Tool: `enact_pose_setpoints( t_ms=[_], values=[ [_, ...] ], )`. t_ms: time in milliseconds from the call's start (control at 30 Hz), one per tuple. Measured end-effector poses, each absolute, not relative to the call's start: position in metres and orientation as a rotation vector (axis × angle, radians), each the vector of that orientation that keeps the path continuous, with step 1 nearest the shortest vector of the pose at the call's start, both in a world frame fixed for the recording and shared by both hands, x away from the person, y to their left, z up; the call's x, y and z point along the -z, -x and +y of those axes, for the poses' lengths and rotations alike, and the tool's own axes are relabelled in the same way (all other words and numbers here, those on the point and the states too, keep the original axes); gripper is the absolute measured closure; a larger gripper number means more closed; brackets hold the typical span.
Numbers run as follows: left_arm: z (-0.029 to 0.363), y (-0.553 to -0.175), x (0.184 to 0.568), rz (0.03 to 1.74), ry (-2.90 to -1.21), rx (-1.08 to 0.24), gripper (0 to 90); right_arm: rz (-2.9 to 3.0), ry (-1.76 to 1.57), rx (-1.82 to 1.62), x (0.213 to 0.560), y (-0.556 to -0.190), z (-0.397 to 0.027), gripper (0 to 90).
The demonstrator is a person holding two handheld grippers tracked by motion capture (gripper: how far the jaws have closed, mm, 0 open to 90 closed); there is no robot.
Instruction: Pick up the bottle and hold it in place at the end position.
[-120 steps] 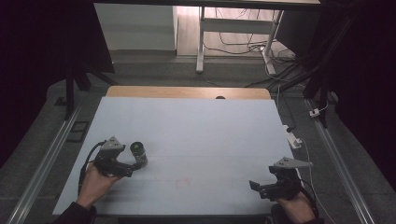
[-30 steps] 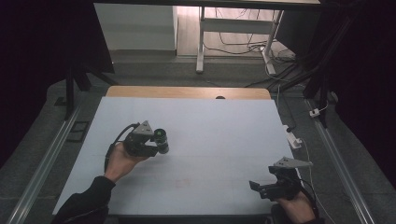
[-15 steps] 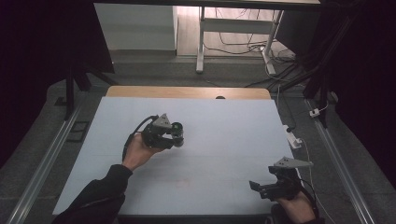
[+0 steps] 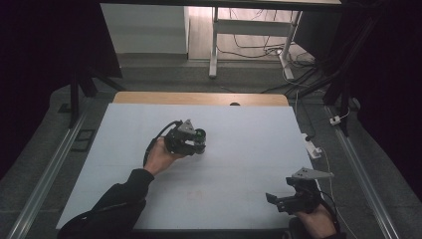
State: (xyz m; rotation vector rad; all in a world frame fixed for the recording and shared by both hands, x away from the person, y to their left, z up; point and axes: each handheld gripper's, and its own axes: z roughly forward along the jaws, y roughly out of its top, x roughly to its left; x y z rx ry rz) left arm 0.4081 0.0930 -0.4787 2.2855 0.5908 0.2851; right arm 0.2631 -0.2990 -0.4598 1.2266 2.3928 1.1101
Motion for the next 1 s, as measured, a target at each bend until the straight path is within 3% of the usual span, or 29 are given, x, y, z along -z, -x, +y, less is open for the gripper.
enact_pose_setpoints(
  t_ms=[1000],
  values=[
    [0.088,-0.418,0.504,0.74,-2.236,-0.286,53.2,2.397,-1.219,-1.109,0.46,-0.262,-0.299,0.0]
  ],
)
